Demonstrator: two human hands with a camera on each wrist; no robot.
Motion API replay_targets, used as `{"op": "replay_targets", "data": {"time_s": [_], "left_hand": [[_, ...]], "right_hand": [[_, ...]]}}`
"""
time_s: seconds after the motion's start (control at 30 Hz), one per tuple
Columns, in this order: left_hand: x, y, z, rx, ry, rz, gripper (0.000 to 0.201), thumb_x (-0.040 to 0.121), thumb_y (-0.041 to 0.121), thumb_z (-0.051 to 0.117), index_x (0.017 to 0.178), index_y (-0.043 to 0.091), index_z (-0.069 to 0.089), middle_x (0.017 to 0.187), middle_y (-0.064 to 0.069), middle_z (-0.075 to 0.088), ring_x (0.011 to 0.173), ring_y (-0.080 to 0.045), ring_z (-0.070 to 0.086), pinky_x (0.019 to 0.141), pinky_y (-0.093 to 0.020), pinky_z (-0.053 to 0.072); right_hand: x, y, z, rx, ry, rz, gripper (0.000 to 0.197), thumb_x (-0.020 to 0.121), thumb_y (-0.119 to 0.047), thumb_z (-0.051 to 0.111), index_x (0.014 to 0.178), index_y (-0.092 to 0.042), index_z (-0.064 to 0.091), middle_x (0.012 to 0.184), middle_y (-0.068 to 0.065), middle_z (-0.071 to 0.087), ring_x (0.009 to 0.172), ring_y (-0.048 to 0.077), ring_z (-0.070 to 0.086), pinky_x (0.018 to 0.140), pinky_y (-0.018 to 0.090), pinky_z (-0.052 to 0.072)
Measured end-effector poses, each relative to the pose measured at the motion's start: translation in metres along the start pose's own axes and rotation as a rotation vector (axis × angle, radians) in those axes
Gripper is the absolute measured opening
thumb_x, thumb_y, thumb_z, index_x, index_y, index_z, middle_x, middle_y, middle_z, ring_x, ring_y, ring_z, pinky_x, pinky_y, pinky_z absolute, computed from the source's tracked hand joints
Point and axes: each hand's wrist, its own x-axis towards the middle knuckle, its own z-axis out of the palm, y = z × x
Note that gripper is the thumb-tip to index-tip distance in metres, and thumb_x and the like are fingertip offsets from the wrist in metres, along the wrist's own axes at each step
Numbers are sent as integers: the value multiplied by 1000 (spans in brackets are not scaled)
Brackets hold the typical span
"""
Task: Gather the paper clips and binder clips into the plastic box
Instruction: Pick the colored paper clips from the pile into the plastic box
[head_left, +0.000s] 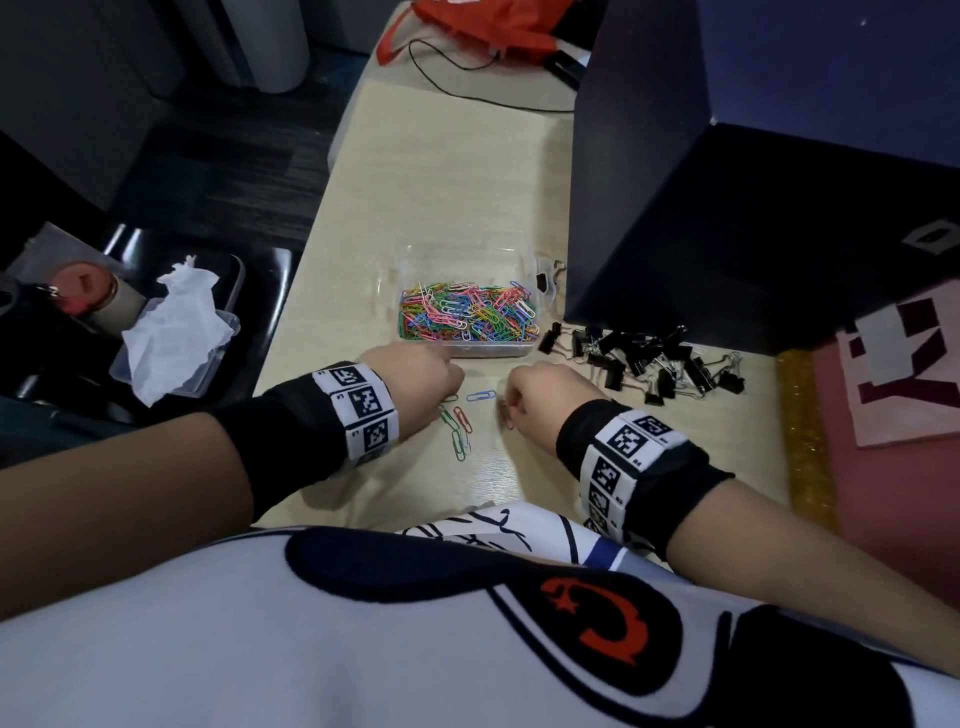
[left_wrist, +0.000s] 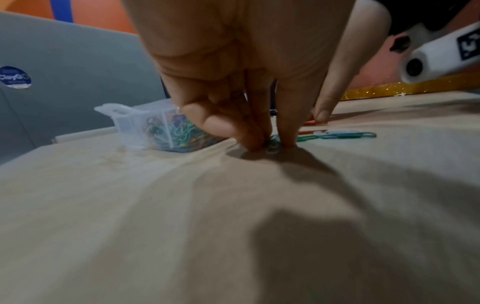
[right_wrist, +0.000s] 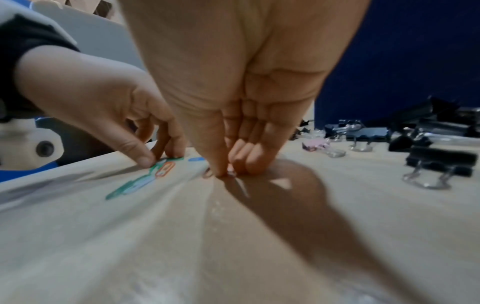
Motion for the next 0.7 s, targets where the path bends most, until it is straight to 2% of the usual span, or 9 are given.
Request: {"op": "replay_targets", "data": {"time_s": [0.07, 0.2, 0.33, 0.4, 0.5, 0.7], "left_hand": [[3, 0, 1, 14, 8, -9, 19, 89, 20, 49, 102, 17, 61, 105, -6, 57, 94, -30, 60, 77, -39, 54], [5, -2, 4, 55, -14, -13, 14, 90, 18, 49, 97, 16, 61, 97, -6, 58, 88, -28, 60, 75, -40, 55], [7, -6, 8, 30, -46, -10, 10, 87, 18, 56, 97, 17, 57, 100, -5, 56, 89, -25, 59, 78, -39, 54], [7, -6, 9, -3, -73, -24, 13, 85, 16, 58, 97, 17, 54, 101, -6, 56, 91, -26, 58, 80, -40, 53], [6, -5, 10, -6, -101, -29, 21, 82, 10, 61, 99, 18, 51, 102, -6, 56, 92, -26, 59, 81, -40, 53], [5, -7, 9, 1, -81, -18, 20, 82, 13, 62, 91, 23, 47, 101, -2, 56, 89, -23, 58, 76, -37, 54]], "right_hand": [[3, -3, 6, 39, 40, -61, 28, 86, -10, 49, 111, -19, 57, 112, 7, 58, 106, 28, 57, 90, 37, 49], [9, -8, 14, 27, 60, -179, 49, 86, -7, 49, 129, -28, 44, 116, 6, 49, 106, 31, 56, 85, 39, 50], [11, -5, 13, -72, 52, -245, 36, 92, -14, 47, 126, -22, 51, 113, 8, 48, 104, 31, 55, 83, 38, 49], [10, -2, 13, -78, 49, -230, 28, 95, -18, 45, 121, -20, 54, 113, 8, 50, 104, 30, 56, 85, 37, 49], [9, 2, 13, -43, 29, -128, 21, 96, -25, 45, 111, -17, 56, 114, 7, 52, 104, 28, 57, 89, 38, 48], [9, 8, 10, 33, 41, 2, 21, 93, -30, 49, 105, -16, 60, 112, 7, 56, 105, 26, 55, 90, 35, 46]]}}
